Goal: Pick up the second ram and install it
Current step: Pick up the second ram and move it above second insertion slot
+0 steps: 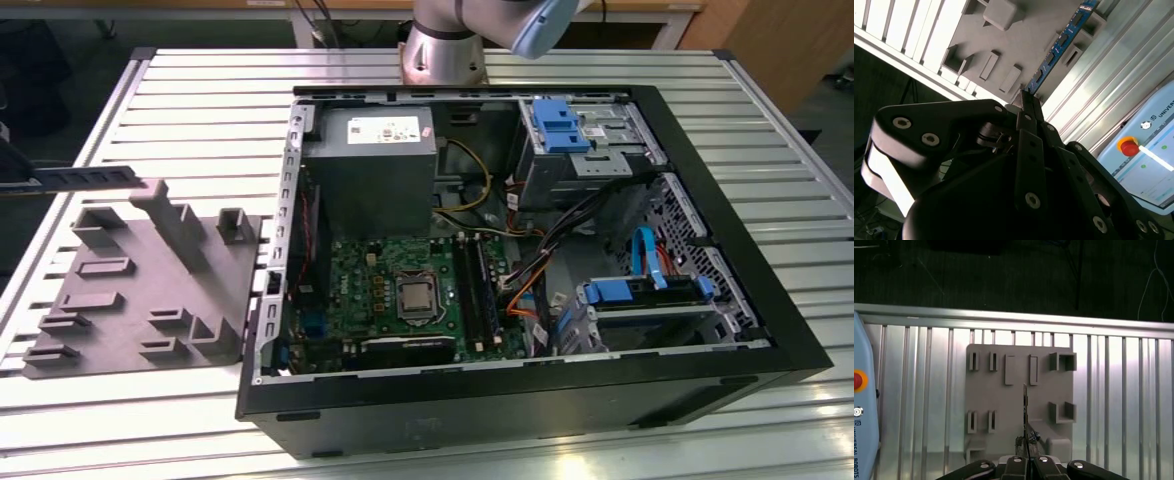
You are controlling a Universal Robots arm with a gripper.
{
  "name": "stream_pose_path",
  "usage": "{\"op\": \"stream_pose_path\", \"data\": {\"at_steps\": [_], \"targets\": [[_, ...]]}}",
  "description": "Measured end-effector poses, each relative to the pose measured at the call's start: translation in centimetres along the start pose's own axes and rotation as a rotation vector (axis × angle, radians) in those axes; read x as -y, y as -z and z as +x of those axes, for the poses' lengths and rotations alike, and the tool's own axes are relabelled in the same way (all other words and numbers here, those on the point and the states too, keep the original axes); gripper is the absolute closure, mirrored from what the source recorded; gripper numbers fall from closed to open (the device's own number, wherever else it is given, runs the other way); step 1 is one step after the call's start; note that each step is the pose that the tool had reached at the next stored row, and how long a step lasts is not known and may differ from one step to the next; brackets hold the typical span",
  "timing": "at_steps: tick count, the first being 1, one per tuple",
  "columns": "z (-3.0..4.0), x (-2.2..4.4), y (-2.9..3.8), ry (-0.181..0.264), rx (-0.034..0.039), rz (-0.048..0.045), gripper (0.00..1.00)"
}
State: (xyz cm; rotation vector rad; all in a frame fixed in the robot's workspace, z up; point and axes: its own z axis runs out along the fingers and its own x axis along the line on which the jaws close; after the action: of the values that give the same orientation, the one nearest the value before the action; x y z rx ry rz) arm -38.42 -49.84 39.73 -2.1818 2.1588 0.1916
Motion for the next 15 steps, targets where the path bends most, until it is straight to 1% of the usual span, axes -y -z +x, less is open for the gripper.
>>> {"op": "stream_pose_path", "data": {"at_steps": [7, 8, 15], "targets": [[-0.04, 0.51, 0.01, 0.000, 0.0001, 0.0001, 0.89], [-0.05, 0.73, 0.02, 0.000, 0.0000, 0.0000, 0.89], [-0.09, 1.27, 0.04, 0.000, 0.0001, 0.0001, 0.89]]}}
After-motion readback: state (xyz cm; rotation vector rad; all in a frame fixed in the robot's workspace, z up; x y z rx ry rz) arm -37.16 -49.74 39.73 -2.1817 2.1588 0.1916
